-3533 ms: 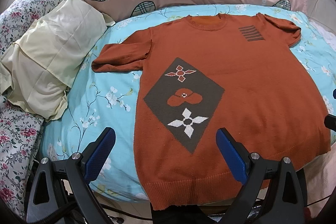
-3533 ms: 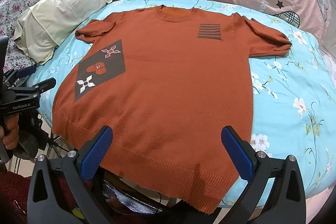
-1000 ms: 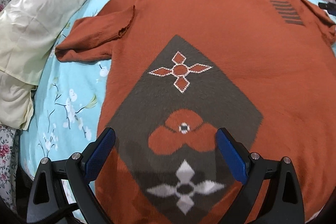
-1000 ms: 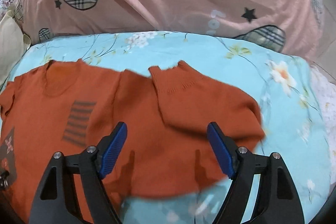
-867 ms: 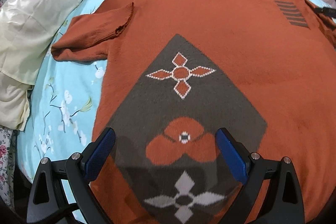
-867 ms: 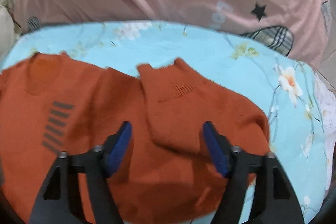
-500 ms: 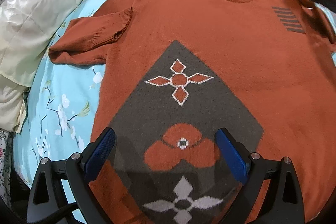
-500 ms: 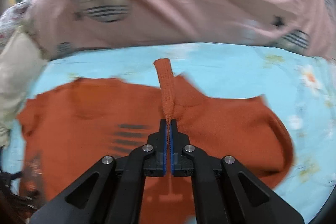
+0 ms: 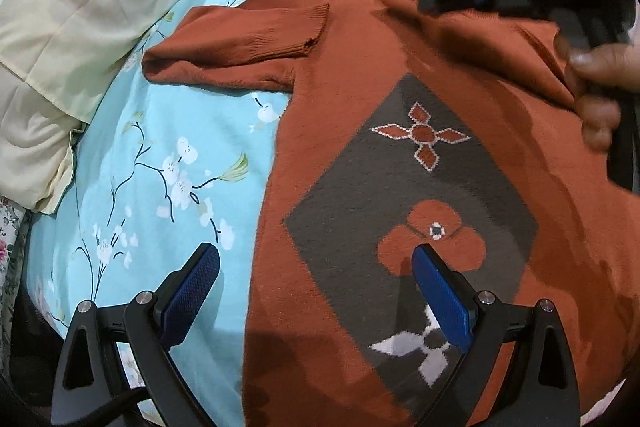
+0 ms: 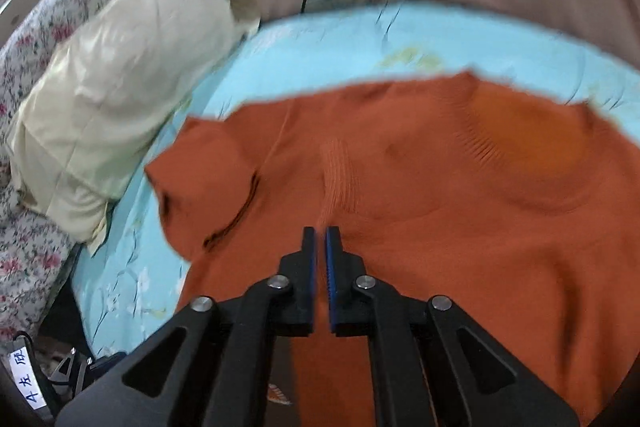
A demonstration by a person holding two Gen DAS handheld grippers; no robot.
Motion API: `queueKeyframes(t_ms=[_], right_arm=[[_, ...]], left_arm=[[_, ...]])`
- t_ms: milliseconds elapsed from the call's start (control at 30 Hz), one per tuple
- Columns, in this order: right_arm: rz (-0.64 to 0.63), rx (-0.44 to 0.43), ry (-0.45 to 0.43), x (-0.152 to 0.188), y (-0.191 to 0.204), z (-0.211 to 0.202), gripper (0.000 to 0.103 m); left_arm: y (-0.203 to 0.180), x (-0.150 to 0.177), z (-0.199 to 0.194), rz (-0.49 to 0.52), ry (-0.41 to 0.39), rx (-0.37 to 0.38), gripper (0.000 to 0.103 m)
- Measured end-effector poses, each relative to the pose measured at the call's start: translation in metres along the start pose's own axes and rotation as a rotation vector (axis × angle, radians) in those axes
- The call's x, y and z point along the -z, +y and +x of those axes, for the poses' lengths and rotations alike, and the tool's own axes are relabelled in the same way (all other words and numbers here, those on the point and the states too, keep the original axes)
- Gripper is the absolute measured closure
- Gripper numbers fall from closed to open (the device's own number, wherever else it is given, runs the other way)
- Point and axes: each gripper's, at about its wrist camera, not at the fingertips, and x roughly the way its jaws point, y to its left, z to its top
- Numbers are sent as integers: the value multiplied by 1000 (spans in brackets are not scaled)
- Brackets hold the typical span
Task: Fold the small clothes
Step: 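Fold the held sleeve across the body toward the collar, then open the right gripper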
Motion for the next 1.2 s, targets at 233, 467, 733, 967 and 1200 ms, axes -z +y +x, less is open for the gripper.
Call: queueKeyframes(t_ms=[233, 467, 733, 967, 1200], right_arm=[[105, 55, -119, 22, -55, -61, 75], [159, 69, -59, 9, -112, -59, 67], [-5, 40, 42, -23, -105, -11, 41], [-214, 8, 149, -35, -69, 30, 42], [-156, 63, 47, -33, -39, 13, 96]], left_arm=[[-9, -4, 7, 18, 4, 40, 6], [-29, -10, 9, 41, 7, 82, 6], [-25, -13, 13, 31, 19, 66, 6], [-19, -18, 21, 10, 34, 77, 6], [-11, -21, 18, -27, 33, 107, 6]])
